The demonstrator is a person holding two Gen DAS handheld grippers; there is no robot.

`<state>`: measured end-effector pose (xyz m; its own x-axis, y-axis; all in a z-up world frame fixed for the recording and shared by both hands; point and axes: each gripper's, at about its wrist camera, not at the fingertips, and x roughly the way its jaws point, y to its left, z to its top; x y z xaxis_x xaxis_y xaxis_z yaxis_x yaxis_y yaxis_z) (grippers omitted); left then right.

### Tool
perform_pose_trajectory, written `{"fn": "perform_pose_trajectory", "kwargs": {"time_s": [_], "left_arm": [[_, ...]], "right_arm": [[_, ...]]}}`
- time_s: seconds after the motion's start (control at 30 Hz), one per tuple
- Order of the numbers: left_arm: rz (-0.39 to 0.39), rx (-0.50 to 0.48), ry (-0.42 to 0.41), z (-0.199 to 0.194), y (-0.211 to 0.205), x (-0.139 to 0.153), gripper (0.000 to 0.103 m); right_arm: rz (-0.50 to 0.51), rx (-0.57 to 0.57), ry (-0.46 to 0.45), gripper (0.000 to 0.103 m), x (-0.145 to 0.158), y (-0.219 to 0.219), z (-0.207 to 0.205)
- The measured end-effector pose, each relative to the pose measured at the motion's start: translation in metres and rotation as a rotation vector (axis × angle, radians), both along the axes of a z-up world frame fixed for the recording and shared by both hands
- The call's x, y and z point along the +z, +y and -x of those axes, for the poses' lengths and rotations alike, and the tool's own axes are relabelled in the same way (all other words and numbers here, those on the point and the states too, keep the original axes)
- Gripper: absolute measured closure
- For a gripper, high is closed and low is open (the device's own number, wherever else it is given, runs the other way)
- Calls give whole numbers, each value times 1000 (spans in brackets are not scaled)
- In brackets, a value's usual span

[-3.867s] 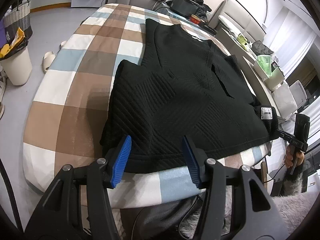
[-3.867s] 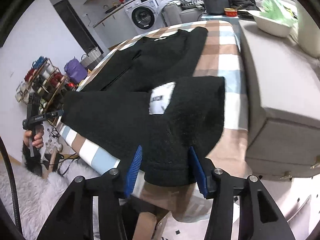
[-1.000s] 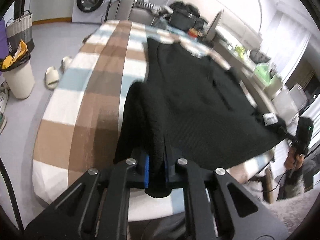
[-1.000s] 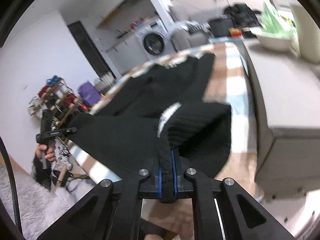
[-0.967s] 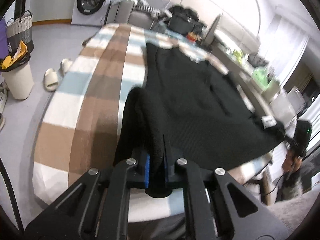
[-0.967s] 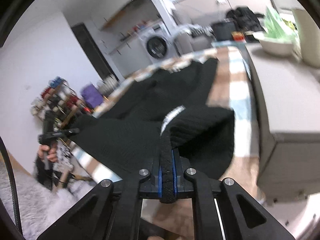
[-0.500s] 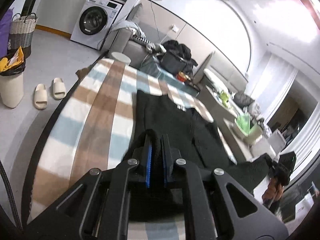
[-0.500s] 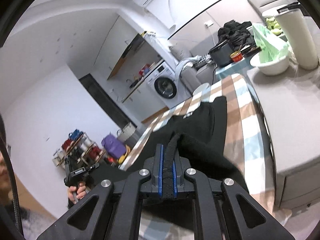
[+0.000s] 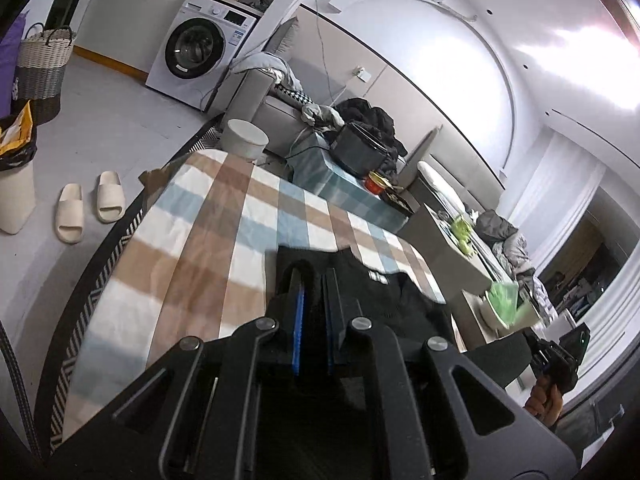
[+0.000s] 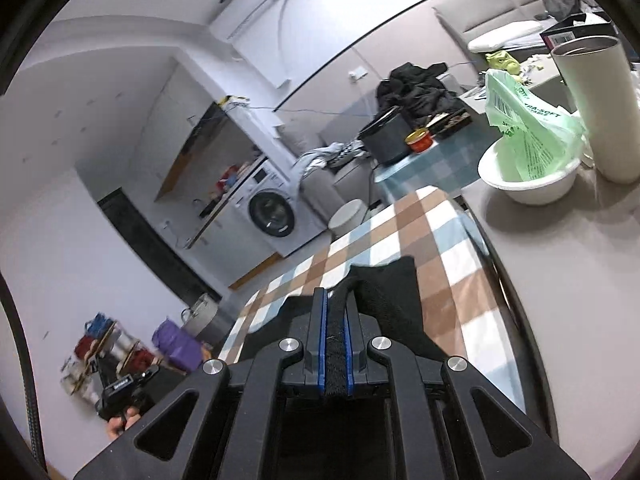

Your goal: Fold small clothes

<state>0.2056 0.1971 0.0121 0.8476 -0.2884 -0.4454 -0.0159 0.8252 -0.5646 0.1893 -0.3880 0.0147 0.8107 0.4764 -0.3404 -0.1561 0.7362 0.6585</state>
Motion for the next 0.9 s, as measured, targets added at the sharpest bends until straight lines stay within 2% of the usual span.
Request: {"fn": "perform_pose_trajectory", "kwargs": {"time_s": [0.2,0.4,0.5,0.6,0.67,0.77,0.83,0.9], "left_arm": [[21,16,21,-65,8,-2,98],[50,40,73,-126,14,-22,98],[57,50,101,-151,17,-35,98],[31,66,164,-170,18,-54,98],[21,66,229,-186,20,-71,98],[26,66,273,-191,24,-88,98],[27,60,278,-189,25,-95,98],[14,52,277,-188,25,-98,98]], "right_arm": [[13,-99,-25,96,16,1,-49],[16,-170,-14,96,20,5,-96],[30,-204,-6,102,20,8,-117],[106,-190,34,101,15,16,-137],[167,-140,117,99,5,22,-150],[244,-83,220,88,-8,26,-148],[275,-27,297,66,-18,28,-135],[309,42,352,57,-28,34,-116]]}}
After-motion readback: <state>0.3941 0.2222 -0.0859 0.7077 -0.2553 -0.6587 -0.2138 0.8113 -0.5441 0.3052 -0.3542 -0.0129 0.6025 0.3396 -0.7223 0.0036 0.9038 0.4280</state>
